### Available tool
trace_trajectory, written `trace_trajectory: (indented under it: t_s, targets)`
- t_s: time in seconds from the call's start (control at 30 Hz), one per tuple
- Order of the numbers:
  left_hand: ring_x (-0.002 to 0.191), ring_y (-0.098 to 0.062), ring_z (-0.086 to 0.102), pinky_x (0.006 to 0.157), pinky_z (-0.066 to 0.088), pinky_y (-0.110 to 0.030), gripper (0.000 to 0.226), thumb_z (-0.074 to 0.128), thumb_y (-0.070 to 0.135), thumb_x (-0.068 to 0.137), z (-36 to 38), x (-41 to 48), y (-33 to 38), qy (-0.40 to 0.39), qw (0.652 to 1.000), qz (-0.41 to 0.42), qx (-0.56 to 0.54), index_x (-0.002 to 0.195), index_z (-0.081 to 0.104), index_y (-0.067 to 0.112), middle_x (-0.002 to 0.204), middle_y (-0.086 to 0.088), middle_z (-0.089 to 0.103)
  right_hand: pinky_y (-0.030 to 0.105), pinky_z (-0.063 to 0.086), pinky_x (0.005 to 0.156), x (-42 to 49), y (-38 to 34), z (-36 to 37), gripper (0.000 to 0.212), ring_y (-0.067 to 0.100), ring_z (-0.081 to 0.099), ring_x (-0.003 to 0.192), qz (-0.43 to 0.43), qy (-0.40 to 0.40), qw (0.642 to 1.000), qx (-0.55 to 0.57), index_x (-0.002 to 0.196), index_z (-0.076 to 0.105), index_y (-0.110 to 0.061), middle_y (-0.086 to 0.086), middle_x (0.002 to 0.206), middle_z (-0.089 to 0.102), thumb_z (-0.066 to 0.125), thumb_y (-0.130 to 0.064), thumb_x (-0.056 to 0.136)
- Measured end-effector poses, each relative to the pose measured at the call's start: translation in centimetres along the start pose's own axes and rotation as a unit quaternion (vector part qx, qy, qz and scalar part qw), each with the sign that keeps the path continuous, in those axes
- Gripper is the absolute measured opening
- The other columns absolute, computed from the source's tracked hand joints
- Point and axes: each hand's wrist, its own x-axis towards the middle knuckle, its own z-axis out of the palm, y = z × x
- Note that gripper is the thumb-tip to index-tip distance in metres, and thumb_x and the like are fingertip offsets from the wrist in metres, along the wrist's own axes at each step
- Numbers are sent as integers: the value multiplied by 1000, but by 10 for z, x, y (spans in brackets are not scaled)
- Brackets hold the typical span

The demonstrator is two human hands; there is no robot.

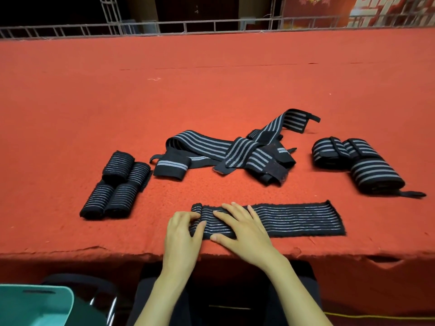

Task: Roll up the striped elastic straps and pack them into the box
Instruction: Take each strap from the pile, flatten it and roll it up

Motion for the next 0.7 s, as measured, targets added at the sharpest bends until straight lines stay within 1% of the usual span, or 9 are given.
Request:
trace_trajectory:
  t_s: [0.07,0.13,0.17,0.23,0.33,0.43,0.53,0.6,0.7]
  targets:
    - [89,-15,57,82,48,-31,11,63,12,87,3,0,-1,-13,1000,24,4,96,70,12,95,6,60,30,-14,116,0,0,1,72,3,-1,146,-1,1,1000,0,145,31,-40,-17,157,17,32,-71,81]
    - [83,-8,57,83,45,-17,17,61,3,87,-1,2,-2,-26,999,20,-11,95,72,12,96,7,62,30,-14,116,0,-1,1,70,3,-1,146,-1,2,1000,2,145,30,-41,-17,157,17,33,-71,82]
    - [80,-4,57,80,41,-7,20,61,0,85,-5,4,-3,-42,999,1,-30,94,72,14,96,8,63,31,-14,116,0,-1,1,67,4,-1,146,0,1,1000,2,146,28,-42,-16,157,16,36,-69,84]
    - [79,-2,59,72,39,-2,24,65,-1,82,-14,10,-6,-83,991,-61,-84,90,70,20,94,6,66,36,-12,118,-2,-1,0,60,6,-1,146,-11,3,1000,-3,145,23,-48,-13,159,10,41,-62,90]
    - [75,-10,59,68,45,-11,28,72,2,77,-15,14,-10,-104,976,-135,-138,86,63,27,90,-3,65,49,-10,116,-4,-2,-1,50,11,-2,146,-52,2,998,-19,141,30,-51,-11,160,-1,34,-59,92]
    - [77,-17,60,72,49,-24,29,77,8,74,-8,15,-10,-100,975,-159,-122,87,58,25,88,-4,65,59,-7,113,-3,-6,-4,63,16,-2,147,-57,-16,998,-32,135,41,-44,-9,159,6,15,-66,83]
    - [73,-15,58,70,47,-22,28,77,8,72,-2,15,-6,-76,984,-138,-84,89,58,19,87,-4,63,62,-5,114,1,-2,-10,72,15,-1,147,-27,5,999,-41,123,50,-38,-9,156,18,10,-73,74]
    - [73,-10,55,67,42,-17,28,75,6,73,2,14,0,-55,990,-111,-72,88,56,20,90,-2,60,60,-6,113,-1,10,-15,69,15,-1,146,-4,29,999,-45,115,52,-39,-10,154,20,14,-76,71]
    - [75,-3,49,71,39,-20,28,69,3,75,7,9,13,-40,996,-65,-40,92,55,21,93,4,53,55,-7,114,-11,30,-18,68,14,0,146,21,26,999,-29,118,49,-44,-12,154,20,22,-81,68]
